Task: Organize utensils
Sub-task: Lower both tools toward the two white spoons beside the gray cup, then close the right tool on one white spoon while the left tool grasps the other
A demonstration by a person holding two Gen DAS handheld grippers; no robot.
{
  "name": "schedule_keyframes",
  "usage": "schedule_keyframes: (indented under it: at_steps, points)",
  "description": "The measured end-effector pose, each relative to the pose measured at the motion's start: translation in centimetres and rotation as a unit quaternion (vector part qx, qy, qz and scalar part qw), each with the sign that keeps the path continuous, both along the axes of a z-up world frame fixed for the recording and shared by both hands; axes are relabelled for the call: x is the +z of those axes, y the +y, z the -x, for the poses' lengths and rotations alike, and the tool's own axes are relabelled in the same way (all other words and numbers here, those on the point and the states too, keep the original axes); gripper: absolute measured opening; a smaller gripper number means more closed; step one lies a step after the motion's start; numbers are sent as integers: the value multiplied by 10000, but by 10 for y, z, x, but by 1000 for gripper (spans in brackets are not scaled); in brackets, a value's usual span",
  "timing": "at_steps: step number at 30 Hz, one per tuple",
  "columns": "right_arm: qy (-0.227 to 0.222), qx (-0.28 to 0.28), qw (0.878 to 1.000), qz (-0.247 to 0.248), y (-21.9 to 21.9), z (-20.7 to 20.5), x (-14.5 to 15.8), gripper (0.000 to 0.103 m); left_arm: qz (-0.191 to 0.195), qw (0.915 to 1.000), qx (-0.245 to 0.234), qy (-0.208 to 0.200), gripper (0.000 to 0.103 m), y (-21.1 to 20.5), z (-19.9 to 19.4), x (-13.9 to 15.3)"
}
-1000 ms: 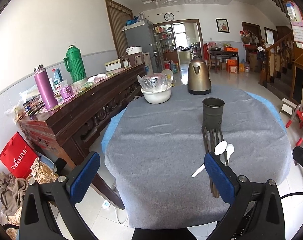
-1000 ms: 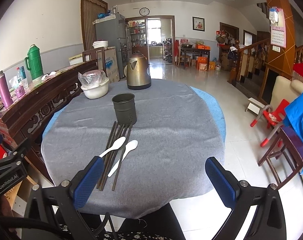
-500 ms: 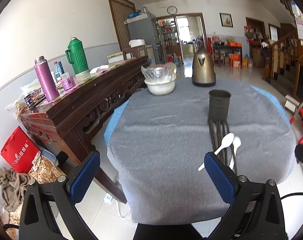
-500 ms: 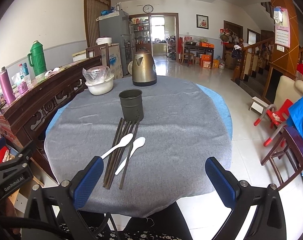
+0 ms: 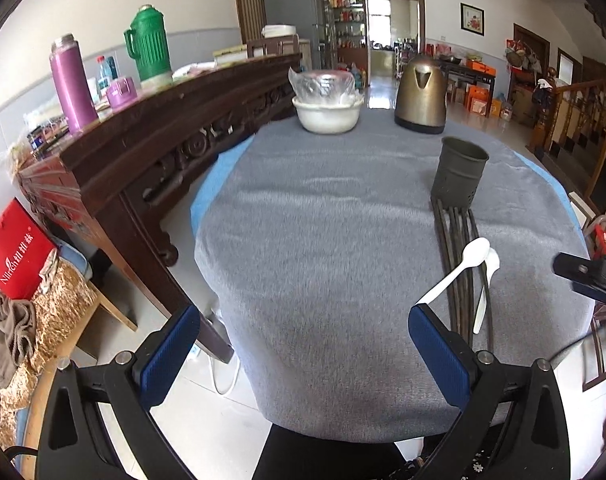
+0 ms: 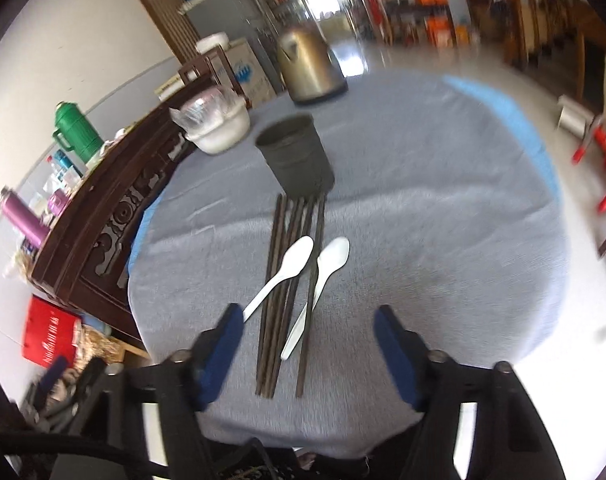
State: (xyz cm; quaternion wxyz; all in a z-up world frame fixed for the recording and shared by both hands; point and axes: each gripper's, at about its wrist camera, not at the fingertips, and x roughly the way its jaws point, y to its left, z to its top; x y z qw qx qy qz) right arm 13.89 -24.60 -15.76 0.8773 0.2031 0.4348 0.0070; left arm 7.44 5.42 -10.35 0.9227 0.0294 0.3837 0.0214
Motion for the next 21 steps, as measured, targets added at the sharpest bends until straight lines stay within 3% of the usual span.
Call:
schedule_keyframes:
  at_steps: [5,11,12,18,21]
  points:
    - [594,-200,9963,-590,-23,-45,-47,43,4,9997,-116,221,103,-5,-18,-17]
    - [1181,-346,9862,-1105,-32,-92,-86,42,66,9979,-376,523,103,-20,-50,-35]
    - [1121,-405,9863,-1137,-33,-96,-86,41,77,9976,-418,553,103,-22,-55,-37]
    - [1368,-488,9852,-908,-26,-131,-84,40,80,9960,-524,716,103,-31,-77,-49]
    - [1543,-395,9864,-406,-7,-141,-81,41,89,9960,-523,723,99,-31,-82,-52]
